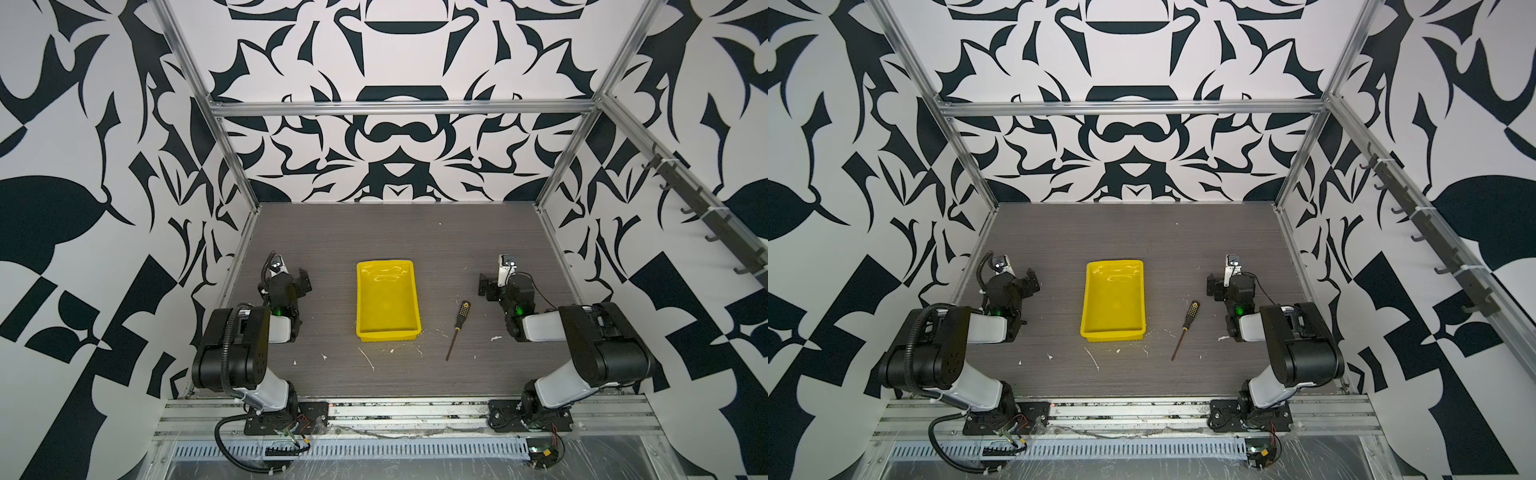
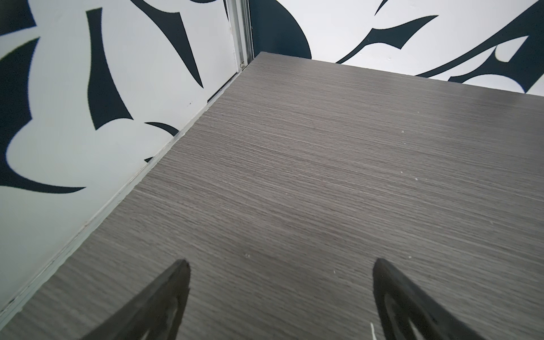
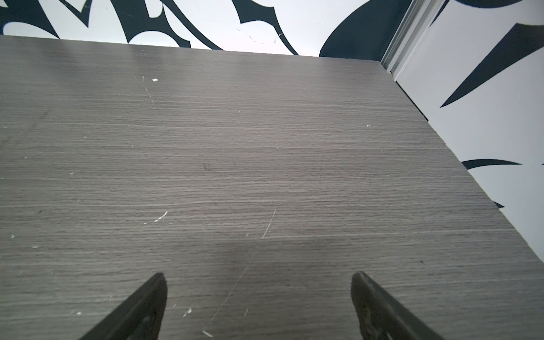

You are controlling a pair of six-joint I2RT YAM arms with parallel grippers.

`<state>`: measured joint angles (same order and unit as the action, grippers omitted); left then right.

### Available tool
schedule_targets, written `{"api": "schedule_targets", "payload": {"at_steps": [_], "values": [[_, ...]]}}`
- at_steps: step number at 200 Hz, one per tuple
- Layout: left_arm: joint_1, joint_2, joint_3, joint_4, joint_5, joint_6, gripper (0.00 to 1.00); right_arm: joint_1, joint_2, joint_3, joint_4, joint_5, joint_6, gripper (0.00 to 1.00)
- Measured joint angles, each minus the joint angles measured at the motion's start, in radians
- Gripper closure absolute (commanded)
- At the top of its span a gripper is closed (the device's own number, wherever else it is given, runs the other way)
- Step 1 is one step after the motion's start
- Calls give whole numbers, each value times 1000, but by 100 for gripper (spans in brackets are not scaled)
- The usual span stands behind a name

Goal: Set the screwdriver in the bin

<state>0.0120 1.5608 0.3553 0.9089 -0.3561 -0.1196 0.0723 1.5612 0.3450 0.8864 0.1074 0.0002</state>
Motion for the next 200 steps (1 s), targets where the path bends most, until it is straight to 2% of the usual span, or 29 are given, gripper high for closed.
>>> {"api": "schedule_targets", "payload": {"at_steps": [46,87,122,136,149,169,181,200], "values": [[0,0,0,2,11,1,1,0,0,0,0,0,0,0],[1,-11,-39,58,183,66,1,0,-5,-2,0,0,0,0],[1,-62,-96,87,241,81,1,2,-115,-49,-10,38,9,0],[1,-175,-76,-47,236,63,1,3,-158,-47,-34,59,17,0],[-1,-326,28,-309,225,27,1,4,-229,-32,-130,65,26,0],[-6,-471,279,-645,205,-70,1,4,-396,51,-375,52,62,0],[-7,-532,420,-824,195,-159,1,4,-487,150,-544,49,129,0],[-7,-600,525,-1019,206,-245,1,5,-582,358,-851,66,279,0]]}}
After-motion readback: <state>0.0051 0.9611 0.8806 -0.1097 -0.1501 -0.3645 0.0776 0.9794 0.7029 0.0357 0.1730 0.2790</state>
